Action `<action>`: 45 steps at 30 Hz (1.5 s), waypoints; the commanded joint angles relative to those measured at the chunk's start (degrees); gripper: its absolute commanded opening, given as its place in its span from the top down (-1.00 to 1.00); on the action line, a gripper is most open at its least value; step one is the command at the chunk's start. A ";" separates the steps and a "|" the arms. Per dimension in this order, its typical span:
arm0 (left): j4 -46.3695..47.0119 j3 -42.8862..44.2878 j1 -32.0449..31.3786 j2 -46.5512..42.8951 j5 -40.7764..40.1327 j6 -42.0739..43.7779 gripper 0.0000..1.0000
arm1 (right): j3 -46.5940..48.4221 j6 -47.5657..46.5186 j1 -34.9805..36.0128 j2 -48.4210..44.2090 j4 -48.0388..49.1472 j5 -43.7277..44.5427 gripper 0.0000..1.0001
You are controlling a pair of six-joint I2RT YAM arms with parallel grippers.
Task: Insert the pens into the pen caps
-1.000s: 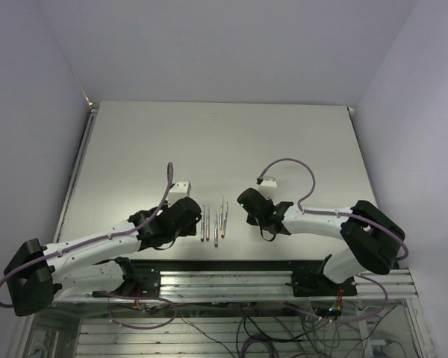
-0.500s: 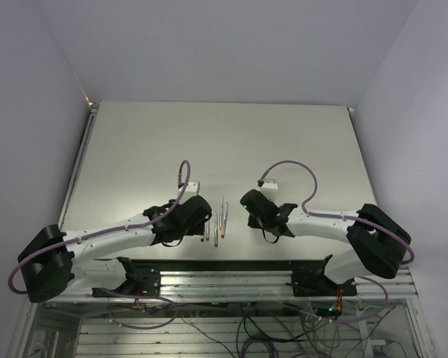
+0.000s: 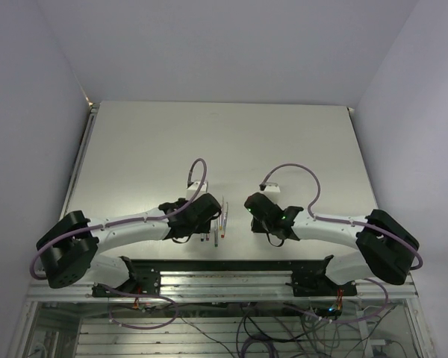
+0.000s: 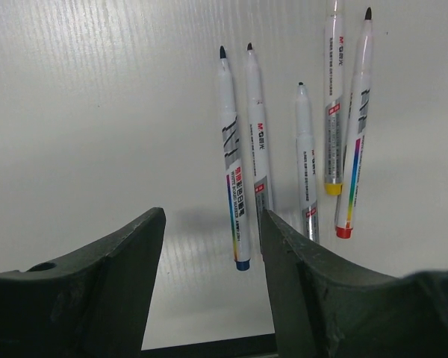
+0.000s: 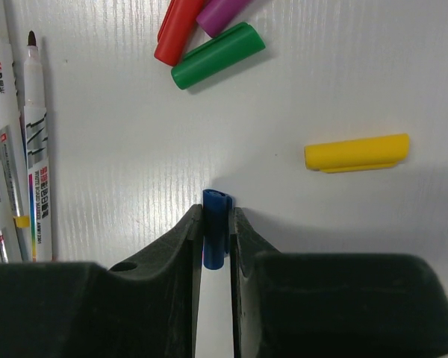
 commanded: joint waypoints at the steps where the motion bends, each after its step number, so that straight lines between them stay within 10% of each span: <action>1: 2.99 1.35 0.57 1.48 -0.09 0.53 -0.28 | -2.22 -0.60 0.27 -0.87 -2.88 -2.06 1.00; 45: 6.30 -0.37 4.31 8.14 3.74 1.82 -0.03 | -2.12 1.02 0.31 -1.22 -2.98 -1.76 1.00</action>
